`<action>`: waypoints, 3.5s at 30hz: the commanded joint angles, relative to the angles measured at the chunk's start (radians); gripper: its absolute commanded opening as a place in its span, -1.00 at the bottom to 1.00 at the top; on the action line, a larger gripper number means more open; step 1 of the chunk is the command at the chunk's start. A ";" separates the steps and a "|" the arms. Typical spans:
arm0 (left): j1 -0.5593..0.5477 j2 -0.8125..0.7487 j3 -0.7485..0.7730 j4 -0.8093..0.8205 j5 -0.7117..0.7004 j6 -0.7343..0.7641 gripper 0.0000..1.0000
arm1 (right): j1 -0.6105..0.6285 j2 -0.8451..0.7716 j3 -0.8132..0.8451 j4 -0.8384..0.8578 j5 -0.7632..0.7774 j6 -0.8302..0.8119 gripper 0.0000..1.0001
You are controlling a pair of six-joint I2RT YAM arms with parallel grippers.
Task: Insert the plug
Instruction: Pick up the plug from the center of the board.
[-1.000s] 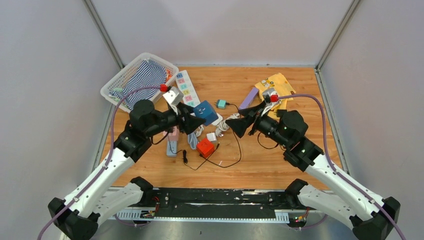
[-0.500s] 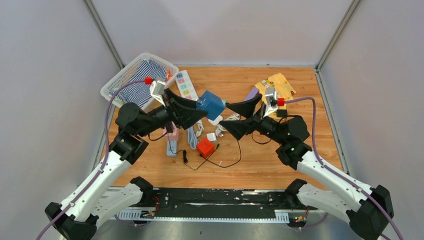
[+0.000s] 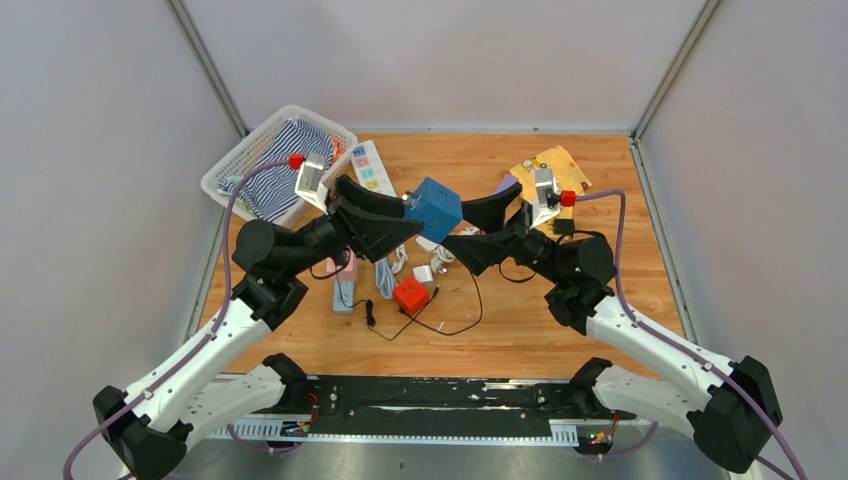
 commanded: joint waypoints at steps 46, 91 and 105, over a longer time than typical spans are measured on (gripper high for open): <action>-0.035 0.010 -0.212 0.352 -0.209 -0.178 -1.00 | 0.068 0.086 0.045 0.291 0.098 0.067 0.81; 0.006 -0.044 -0.199 -0.164 -0.524 0.210 1.00 | 0.050 -0.170 0.015 -0.401 0.389 -0.253 -0.66; 0.084 0.551 0.423 -0.755 -0.647 0.700 0.92 | 0.048 -0.286 0.008 -0.846 0.569 -0.388 -0.66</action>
